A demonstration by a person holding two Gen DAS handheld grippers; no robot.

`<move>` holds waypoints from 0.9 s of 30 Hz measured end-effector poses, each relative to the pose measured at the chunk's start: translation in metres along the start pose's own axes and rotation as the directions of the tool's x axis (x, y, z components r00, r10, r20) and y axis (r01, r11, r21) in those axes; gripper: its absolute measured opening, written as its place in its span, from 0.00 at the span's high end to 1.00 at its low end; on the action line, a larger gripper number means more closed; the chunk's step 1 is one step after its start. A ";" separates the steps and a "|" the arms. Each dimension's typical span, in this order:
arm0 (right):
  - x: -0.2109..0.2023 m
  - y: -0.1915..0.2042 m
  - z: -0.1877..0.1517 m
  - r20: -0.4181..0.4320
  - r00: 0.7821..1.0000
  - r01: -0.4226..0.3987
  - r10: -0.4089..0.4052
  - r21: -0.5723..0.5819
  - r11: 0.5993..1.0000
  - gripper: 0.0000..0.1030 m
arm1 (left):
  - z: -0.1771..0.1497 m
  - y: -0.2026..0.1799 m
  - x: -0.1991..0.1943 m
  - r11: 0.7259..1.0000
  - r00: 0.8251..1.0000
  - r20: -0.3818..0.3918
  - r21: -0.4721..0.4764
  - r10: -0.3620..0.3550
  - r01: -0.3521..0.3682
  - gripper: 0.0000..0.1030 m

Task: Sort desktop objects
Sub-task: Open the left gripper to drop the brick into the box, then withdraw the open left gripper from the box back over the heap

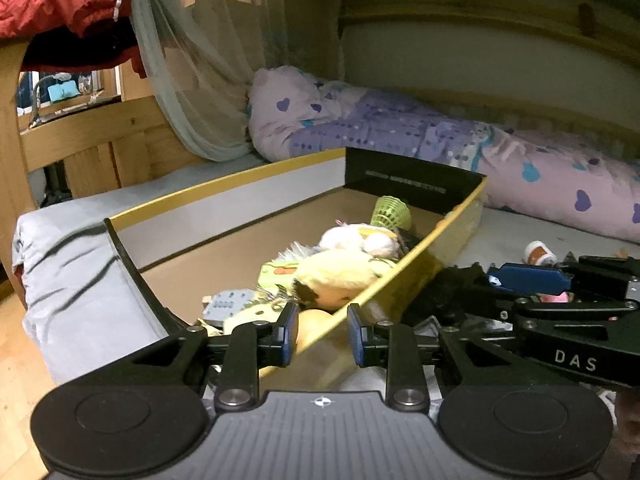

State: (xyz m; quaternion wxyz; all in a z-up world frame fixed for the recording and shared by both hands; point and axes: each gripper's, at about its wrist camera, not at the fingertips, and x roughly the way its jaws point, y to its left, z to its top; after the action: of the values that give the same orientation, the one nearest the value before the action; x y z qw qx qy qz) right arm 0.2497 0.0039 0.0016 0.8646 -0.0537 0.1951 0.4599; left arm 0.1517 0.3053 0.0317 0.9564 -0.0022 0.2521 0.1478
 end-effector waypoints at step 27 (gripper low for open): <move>-0.086 -0.042 -0.042 -0.080 0.985 0.157 -0.153 0.052 0.986 0.60 | -0.012 -0.066 -0.039 0.994 0.994 0.031 0.005 -0.108 0.107 0.67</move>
State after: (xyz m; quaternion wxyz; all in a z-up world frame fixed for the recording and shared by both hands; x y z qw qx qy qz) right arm 0.2289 -0.0983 -0.0073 0.8910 -0.0609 0.2361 0.3829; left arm 0.1329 0.2300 0.0356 0.9667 -0.0118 0.2369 0.0957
